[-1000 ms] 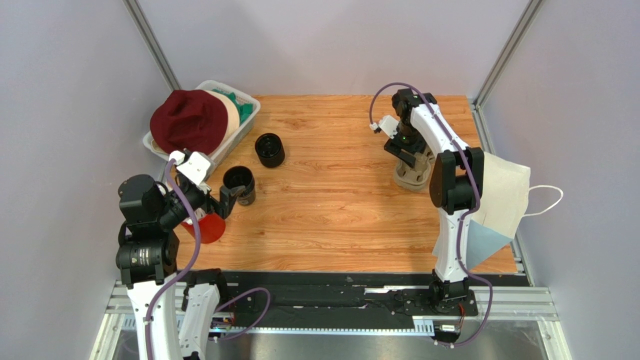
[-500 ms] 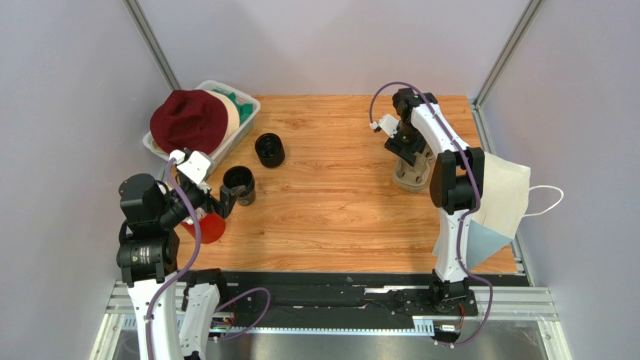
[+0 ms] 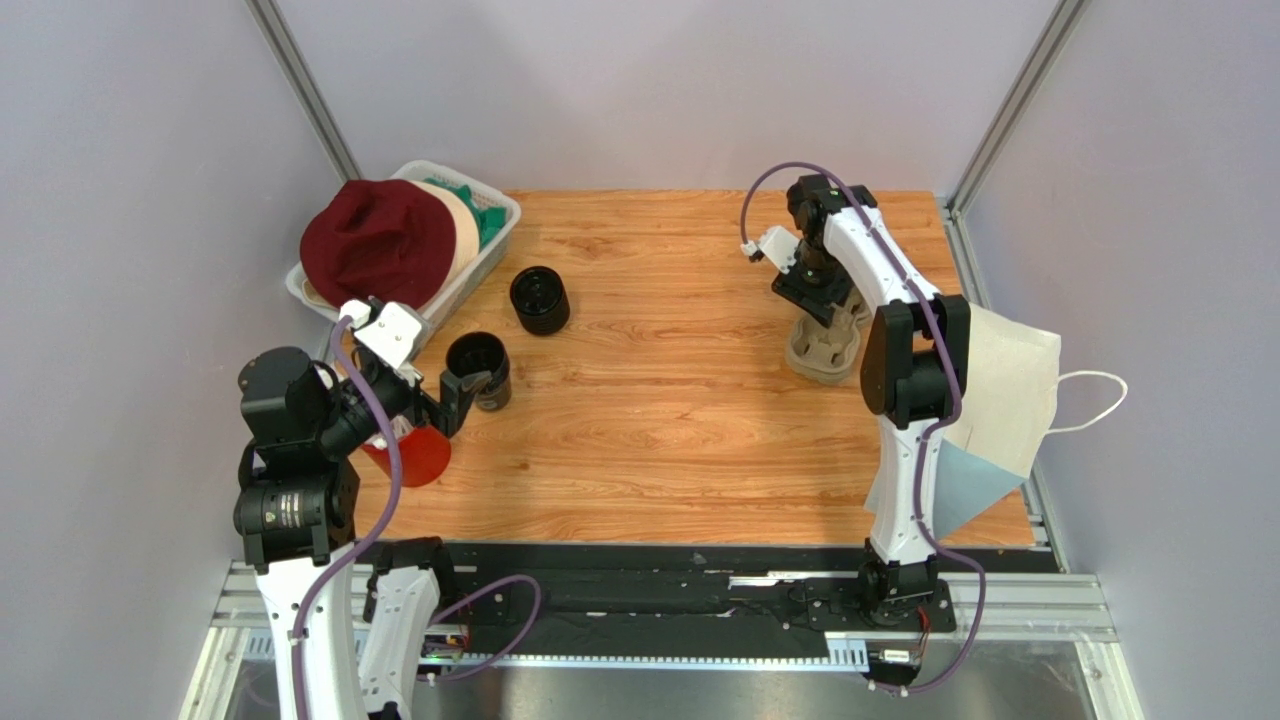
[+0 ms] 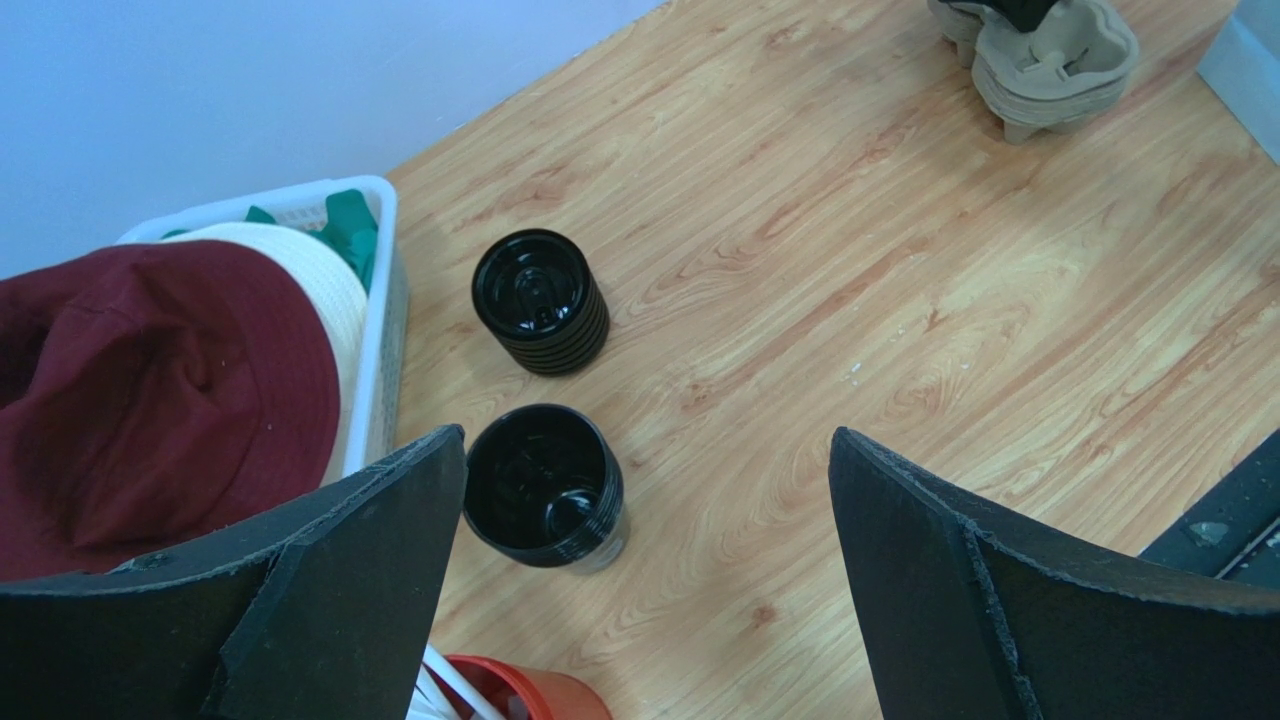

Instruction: Pack the takeout coffee

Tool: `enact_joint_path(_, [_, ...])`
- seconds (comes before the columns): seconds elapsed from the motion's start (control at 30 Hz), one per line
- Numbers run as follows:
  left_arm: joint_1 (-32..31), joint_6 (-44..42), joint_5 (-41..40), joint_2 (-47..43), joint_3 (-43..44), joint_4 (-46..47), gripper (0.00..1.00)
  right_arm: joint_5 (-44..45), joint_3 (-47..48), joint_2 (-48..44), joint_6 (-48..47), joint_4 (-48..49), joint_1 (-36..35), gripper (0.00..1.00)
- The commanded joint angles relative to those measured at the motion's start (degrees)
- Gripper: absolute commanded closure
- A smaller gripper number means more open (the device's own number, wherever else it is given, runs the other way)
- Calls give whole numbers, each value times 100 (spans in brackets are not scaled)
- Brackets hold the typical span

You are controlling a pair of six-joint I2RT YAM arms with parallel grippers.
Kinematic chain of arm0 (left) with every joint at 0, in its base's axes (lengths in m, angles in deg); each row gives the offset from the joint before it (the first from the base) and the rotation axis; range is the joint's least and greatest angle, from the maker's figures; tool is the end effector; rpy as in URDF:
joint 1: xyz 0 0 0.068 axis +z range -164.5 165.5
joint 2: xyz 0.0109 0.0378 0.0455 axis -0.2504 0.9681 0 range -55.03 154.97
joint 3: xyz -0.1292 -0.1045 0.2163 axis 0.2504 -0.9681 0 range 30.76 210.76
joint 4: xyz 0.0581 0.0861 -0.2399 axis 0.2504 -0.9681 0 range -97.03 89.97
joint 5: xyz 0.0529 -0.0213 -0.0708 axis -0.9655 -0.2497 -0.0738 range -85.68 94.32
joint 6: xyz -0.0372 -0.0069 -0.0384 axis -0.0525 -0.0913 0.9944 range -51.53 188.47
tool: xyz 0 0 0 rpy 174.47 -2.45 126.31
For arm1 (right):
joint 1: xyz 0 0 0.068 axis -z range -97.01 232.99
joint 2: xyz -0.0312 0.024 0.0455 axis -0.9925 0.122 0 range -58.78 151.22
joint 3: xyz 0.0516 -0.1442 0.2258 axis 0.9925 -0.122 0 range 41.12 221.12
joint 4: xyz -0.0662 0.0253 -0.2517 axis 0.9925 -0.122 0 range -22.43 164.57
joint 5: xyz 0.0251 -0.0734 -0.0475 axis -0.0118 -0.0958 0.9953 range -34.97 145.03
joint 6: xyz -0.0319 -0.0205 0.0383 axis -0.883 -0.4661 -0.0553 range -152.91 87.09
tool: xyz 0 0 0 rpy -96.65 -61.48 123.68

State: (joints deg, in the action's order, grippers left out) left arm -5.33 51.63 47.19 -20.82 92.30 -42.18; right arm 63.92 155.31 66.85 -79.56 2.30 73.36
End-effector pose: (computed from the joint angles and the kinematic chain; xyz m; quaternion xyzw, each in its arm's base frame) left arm 0.0913 -0.0098 0.4021 0.2717 0.7211 -0.1544 0.6184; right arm 0.4327 0.0678 0.2298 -0.4658 0.8798 -0.0907 0.0274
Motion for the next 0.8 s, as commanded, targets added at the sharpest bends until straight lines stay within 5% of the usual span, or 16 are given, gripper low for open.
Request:
enact_joint_path(0.0, [67, 49, 107, 6, -10, 181, 1, 17, 130, 32, -37, 125, 31, 55])
enact_joint_path(0.17, [67, 41, 116, 6, -10, 190, 1, 17, 112, 41, -28, 134, 31, 62])
enact_joint_path(0.33, [67, 49, 116, 24, -2, 190, 1, -1, 156, 59, -10, 143, 31, 78])
enact_joint_path(0.77, [76, 58, 134, 41, 7, 190, 1, 96, 437, -275, 288, 573, 14, 83])
